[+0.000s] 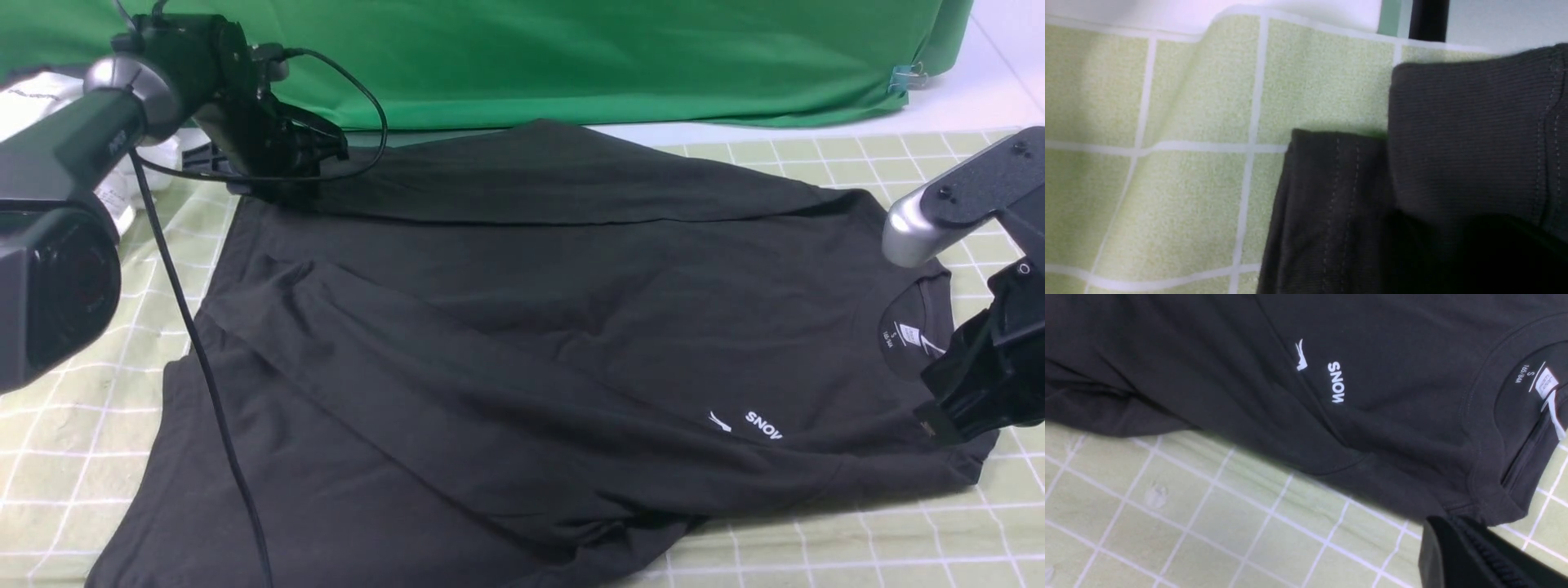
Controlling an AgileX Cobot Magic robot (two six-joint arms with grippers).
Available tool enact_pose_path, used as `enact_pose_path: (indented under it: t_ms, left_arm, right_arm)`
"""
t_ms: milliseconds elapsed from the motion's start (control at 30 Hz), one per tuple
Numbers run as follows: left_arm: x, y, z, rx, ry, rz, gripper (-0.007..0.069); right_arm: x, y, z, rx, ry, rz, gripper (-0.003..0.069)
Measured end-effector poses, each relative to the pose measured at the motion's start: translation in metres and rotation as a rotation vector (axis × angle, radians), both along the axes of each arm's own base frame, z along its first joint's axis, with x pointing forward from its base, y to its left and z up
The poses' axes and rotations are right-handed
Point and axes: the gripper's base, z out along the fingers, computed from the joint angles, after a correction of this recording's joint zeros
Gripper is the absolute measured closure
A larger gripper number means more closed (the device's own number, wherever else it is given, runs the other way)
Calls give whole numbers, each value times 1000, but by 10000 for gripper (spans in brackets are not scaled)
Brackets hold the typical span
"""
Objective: Fold a long-sleeved shirt over a green coffee tablecloth.
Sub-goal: 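Grab the top left corner of the dark shirt with the left gripper, then fold the left side of the dark shirt inward over its body with the left gripper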
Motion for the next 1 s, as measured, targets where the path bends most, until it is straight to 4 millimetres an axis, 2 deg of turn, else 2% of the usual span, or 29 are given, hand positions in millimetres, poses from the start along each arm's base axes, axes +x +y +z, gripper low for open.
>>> enact_pose_path:
  t_ms: [33, 100, 167, 300, 433, 467, 500, 533, 567, 700, 767, 833, 900, 933, 967, 1000]
  left_arm:
    - [0, 0, 0, 0, 0, -1, 409]
    - [-1, 0, 0, 1, 8, -6, 531]
    - [-1, 0, 0, 0, 15, -10, 581]
    - [-3, -1, 3, -2, 44, -13, 594]
    - [-11, -2, 21, 1, 128, -64, 594]
    - [-16, -3, 34, -2, 153, -86, 595]
    - [-18, -4, 38, -5, 154, -89, 595]
    - [-23, -5, 60, -19, 135, -99, 595]
    - [-24, -6, 62, -24, 132, -101, 595]
    - [-36, -11, 104, -73, 62, -116, 595]
    - [-48, -13, 119, -93, 56, -117, 595]
    - [-64, -14, 125, -96, 82, -118, 595]
    - [-78, -14, 125, -89, 117, -116, 595]
    - [-96, -13, 119, -79, 179, -113, 595]
    - [-105, -12, 120, -73, 195, -111, 595]
    - [-107, -12, 120, -74, 200, -111, 595]
  right_arm:
    - [0, 0, 0, 0, 0, 0, 663]
    - [0, 0, 0, -2, 4, 0, 663]
    - [0, 0, 0, -2, 4, 0, 663]
    - [0, 0, 0, -2, 4, 0, 662]
    - [0, 0, 0, -2, 3, 0, 662]
    - [0, 0, 0, 0, 1, 0, 661]
    - [0, 0, 0, 0, 0, 0, 661]
    - [1, 1, 1, 7, -14, 1, 661]
    - [1, 1, 1, 7, -14, 1, 661]
    - [5, 3, 3, 32, -60, 5, 661]
    - [5, 3, 3, 36, -67, 6, 661]
    - [6, 3, 3, 39, -71, 6, 661]
    - [6, 3, 4, 39, -73, 8, 661]
    - [6, 4, 4, 42, -78, 8, 661]
    - [6, 4, 4, 43, -81, 9, 661]
    - [6, 4, 4, 43, -81, 9, 661]
